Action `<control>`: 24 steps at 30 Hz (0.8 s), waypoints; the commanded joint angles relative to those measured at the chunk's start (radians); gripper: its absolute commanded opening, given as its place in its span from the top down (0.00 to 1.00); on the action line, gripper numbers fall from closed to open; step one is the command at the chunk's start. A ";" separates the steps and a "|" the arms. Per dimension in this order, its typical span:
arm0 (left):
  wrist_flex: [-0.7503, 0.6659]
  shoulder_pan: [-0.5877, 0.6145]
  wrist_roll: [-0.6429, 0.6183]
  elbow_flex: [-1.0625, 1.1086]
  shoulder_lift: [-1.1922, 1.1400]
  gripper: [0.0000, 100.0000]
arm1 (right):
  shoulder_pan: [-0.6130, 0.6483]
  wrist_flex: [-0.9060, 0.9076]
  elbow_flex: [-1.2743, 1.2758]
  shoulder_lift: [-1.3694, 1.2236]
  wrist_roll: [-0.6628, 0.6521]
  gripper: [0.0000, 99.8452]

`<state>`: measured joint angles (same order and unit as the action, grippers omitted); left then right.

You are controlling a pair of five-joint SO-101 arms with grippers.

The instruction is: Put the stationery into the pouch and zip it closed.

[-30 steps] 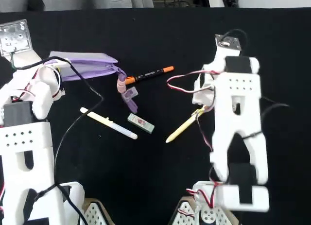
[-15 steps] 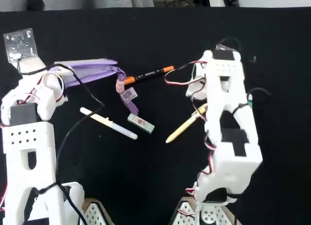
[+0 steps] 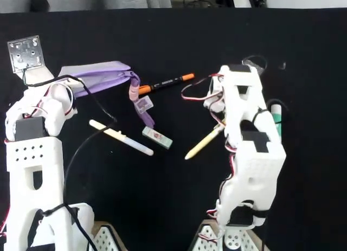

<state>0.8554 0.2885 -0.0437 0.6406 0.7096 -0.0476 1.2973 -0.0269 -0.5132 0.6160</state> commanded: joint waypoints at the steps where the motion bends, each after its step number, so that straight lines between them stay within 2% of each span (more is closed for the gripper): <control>1: -0.021 -0.002 0.000 -0.004 0.028 0.97 | -0.006 -0.101 -0.018 0.002 0.011 0.83; 4: -0.023 -0.002 0.000 0.005 0.028 0.97 | -0.006 -0.143 -0.004 -0.012 0.002 0.88; 10: -0.023 -0.004 -0.002 0.022 0.034 0.97 | -0.006 -0.133 -0.047 -0.053 0.000 0.88; 16: -0.015 -0.004 -0.002 0.024 0.029 0.97 | -0.023 -0.046 -0.125 -0.105 -0.002 0.98; 24: -0.023 -0.005 -0.035 0.051 0.038 0.97 | -0.043 0.075 -0.228 -0.166 -0.046 0.98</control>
<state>0.8539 0.2869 -0.0453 0.6928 0.7265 -0.0982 1.3556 -0.1757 -0.6483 0.5946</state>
